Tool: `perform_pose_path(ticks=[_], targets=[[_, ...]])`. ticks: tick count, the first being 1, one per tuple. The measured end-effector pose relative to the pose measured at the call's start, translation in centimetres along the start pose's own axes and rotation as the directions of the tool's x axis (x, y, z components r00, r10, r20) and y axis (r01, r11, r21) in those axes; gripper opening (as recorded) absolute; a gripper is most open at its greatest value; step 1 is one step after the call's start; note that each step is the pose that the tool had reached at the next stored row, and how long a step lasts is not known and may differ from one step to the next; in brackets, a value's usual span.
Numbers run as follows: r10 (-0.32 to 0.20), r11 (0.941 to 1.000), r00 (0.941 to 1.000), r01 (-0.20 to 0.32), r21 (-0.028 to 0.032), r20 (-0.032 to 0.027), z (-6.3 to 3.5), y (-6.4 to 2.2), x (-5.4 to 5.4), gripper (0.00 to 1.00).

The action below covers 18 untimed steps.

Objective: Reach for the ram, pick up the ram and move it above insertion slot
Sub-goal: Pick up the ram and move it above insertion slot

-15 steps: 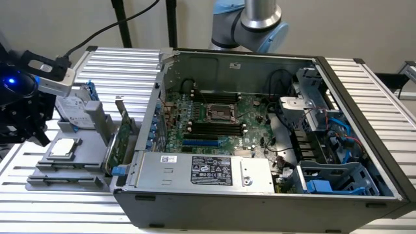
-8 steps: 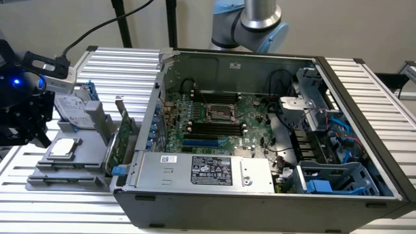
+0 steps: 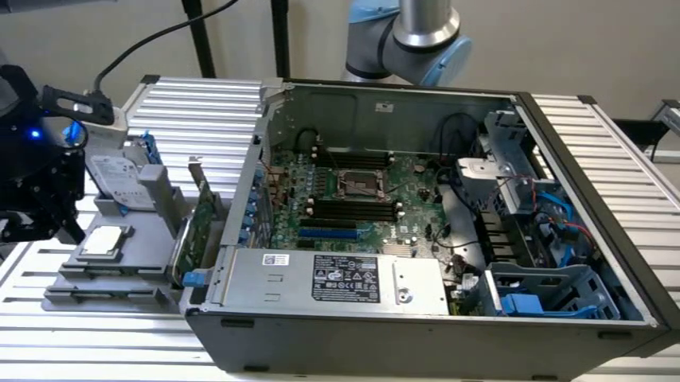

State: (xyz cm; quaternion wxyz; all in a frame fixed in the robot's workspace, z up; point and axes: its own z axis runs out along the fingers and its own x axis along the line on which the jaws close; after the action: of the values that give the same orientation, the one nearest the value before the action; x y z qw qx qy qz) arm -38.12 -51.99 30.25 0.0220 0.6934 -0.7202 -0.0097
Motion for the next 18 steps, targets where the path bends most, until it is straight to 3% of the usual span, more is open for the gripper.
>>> perform_pose_path(ticks=[4, 8, 12, 15, 17, 18], targets=[[-0.052, 0.9987, 0.9987, 0.052, 0.0009, -0.0021, 0.11, 0.0, 0.1, 0.11], [-0.057, 0.9984, 0.9984, 0.057, 0.0011, -0.0024, 0.18, -0.03, 1.0, 0.11], [-0.057, 0.9984, 0.9984, 0.057, 0.001, -0.0025, 0.17, -0.03, 1.1, 0.11], [-0.057, 0.9984, 0.9984, 0.057, 0.0011, -0.0025, 0.18, -0.03, 1.1, 0.18], [-0.057, 0.9984, 0.9984, 0.057, 0.0011, -0.0025, 0.18, -0.04, 1.1, 0.3], [-0.057, 0.9984, 0.9984, 0.057, 0.001, -0.0025, 0.21, -0.03, 1.1, 0.3]])
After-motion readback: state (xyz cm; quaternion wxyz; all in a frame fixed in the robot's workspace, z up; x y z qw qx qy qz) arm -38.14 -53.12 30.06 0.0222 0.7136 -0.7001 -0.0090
